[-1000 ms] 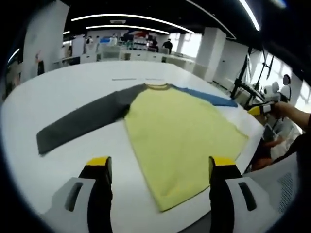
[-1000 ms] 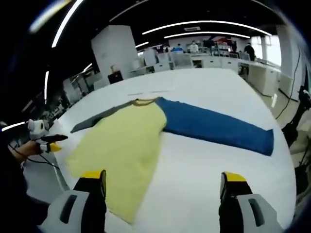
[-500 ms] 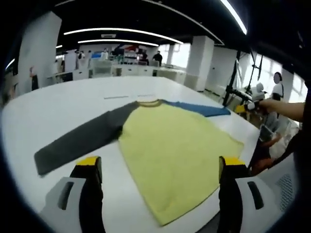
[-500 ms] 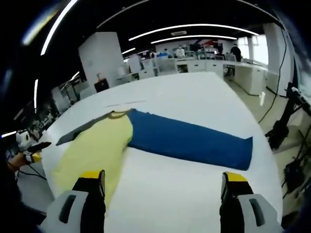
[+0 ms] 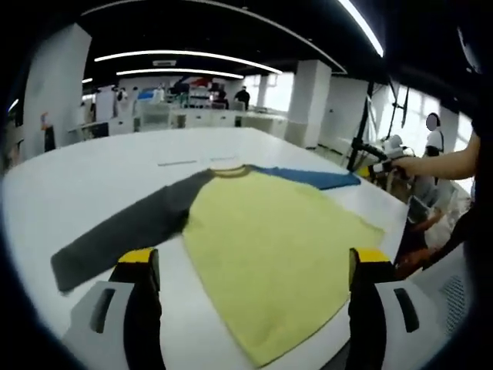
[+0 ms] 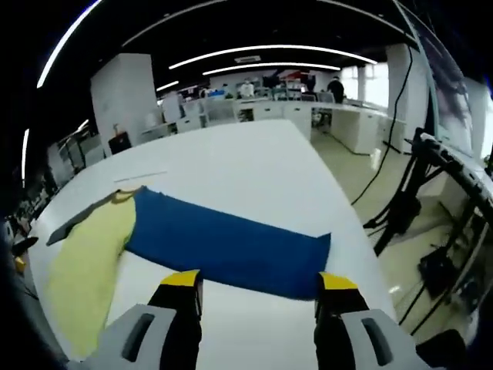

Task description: Fold the garment on the visible template until the final outline fits inside the template.

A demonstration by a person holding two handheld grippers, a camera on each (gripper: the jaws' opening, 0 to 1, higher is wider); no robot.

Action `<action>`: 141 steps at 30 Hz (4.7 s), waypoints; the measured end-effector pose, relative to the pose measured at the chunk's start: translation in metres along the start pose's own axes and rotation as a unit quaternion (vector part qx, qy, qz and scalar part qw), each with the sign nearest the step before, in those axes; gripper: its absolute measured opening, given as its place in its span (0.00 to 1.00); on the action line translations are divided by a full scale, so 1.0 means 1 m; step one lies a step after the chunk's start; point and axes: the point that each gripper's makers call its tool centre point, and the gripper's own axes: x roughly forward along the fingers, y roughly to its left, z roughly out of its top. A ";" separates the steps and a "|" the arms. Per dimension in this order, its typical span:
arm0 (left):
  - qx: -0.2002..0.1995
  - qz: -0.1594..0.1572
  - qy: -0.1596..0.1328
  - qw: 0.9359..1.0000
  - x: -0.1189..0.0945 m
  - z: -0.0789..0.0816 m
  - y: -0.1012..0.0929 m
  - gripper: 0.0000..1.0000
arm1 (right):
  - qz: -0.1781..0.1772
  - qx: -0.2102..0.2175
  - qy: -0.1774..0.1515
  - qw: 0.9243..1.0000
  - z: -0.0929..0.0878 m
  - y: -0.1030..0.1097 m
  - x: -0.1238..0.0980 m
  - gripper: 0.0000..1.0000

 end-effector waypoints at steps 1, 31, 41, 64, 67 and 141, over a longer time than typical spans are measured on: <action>0.001 0.000 0.000 1.000 0.000 0.000 0.000 0.99 | -0.002 -0.001 0.001 1.000 0.000 -0.002 0.002 0.50; 0.016 0.015 0.009 1.000 -0.003 0.001 0.002 0.98 | -0.069 0.038 0.047 0.996 -0.030 -0.039 0.018 0.07; 0.021 0.017 0.011 1.000 -0.004 0.000 0.004 0.99 | -0.072 0.048 0.044 0.995 -0.028 -0.040 0.018 0.00; 0.021 0.018 0.005 1.000 -0.011 -0.001 0.006 0.99 | -0.038 0.065 -0.024 0.997 0.003 -0.018 0.013 0.00; 0.020 0.018 0.003 1.000 -0.011 0.000 0.005 0.99 | -0.026 0.071 -0.040 0.996 0.012 -0.019 0.018 0.00; 0.035 0.017 -0.012 0.999 -0.014 0.006 0.001 0.99 | 0.166 0.041 -0.080 0.982 0.065 0.200 0.060 0.00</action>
